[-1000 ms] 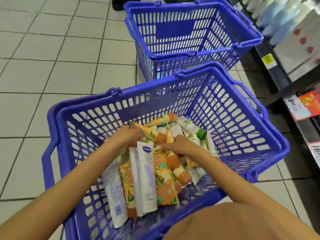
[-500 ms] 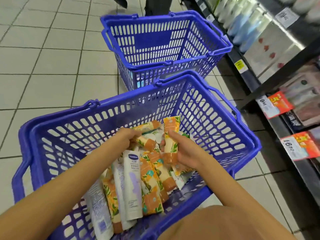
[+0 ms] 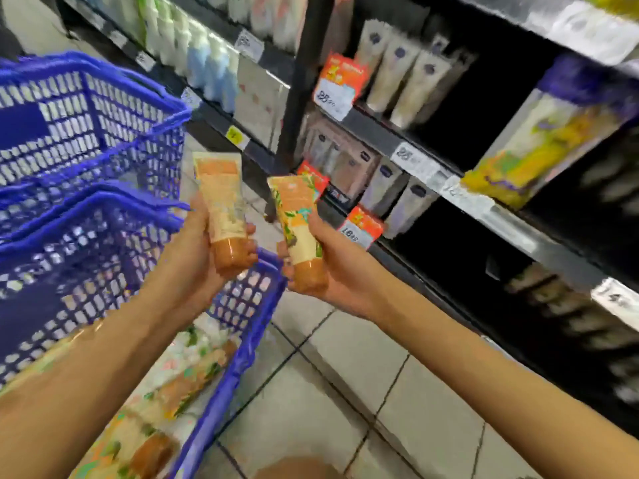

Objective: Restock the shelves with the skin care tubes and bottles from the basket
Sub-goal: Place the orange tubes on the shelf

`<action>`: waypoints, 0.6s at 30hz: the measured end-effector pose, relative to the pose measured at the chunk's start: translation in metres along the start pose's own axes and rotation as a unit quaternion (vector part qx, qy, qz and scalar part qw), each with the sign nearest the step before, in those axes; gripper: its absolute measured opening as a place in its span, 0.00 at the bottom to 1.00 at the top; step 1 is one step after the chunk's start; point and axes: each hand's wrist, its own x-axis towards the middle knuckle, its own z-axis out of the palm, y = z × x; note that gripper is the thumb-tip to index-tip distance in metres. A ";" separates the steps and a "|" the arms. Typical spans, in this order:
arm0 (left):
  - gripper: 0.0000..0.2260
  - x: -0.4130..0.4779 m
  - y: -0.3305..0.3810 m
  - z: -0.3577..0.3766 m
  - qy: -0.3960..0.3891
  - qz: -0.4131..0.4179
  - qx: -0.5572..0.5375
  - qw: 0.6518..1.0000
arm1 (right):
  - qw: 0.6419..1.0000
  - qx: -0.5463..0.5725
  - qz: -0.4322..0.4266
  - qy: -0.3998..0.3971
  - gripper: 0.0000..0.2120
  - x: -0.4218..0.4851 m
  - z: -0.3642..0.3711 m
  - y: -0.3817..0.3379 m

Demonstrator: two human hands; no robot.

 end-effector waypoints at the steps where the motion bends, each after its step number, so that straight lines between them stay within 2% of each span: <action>1: 0.22 0.007 -0.007 0.021 -0.029 -0.008 0.000 1.000 | 0.999 0.005 -0.014 0.030 0.15 -0.015 -0.019 -0.009; 5: 0.20 0.032 -0.059 0.087 -0.141 -0.033 -0.005 0.989 | 0.992 0.033 -0.063 0.103 0.05 -0.073 -0.095 -0.013; 9: 0.10 0.032 -0.138 0.121 -0.188 -0.118 0.077 0.972 | 0.977 0.105 -0.078 0.171 0.15 -0.125 -0.160 0.029; 11: 0.09 0.024 -0.175 0.124 -0.212 -0.165 0.114 0.957 | 0.966 0.151 -0.064 0.201 0.17 -0.145 -0.189 0.053; 15: 0.05 0.013 -0.223 0.130 -0.242 -0.225 0.188 0.925 | 0.965 0.137 -0.047 0.220 0.17 -0.170 -0.241 0.076; 17: 0.02 0.018 -0.237 0.138 -0.269 -0.233 0.248 0.901 | 0.958 0.135 -0.065 0.245 0.14 -0.168 -0.266 0.076; 18: 0.04 0.023 -0.245 0.143 -0.275 -0.234 0.279 0.890 | 0.949 0.147 -0.084 0.264 0.11 -0.165 -0.279 0.076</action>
